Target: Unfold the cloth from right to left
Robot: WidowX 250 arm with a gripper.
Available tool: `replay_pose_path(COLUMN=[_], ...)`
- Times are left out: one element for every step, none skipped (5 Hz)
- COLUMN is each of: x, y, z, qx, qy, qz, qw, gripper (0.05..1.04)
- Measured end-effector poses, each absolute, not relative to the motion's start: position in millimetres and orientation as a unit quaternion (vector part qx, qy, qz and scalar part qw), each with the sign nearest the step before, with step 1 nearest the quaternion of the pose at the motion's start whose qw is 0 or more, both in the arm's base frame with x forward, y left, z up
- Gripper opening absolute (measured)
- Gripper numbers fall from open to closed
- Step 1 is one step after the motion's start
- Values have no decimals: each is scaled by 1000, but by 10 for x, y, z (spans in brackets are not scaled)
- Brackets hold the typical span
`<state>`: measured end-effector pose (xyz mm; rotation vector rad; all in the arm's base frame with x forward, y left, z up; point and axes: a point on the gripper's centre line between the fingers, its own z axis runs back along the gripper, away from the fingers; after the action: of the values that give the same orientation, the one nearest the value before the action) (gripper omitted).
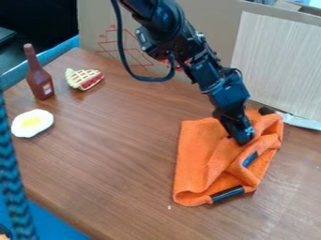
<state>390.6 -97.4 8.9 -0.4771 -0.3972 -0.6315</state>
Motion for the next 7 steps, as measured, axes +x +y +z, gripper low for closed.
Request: replay_pose_path(x=[3877,3834,3771,3655,3532,3405,3275], y=[-996,-929,-813,-666,-526,-409,-135], z=[80,71,212,333,406,372,321], qx=[-241,-256,-265,-268,-267,-263,-262], qy=[-191,-190,-206,-228,-253,-259,-260], qz=[-311,-307,-312,-321,-337,-357,-366], qw=[899,897,889,879,867,858,854], gripper=[164,87,80,80,80,80,80])
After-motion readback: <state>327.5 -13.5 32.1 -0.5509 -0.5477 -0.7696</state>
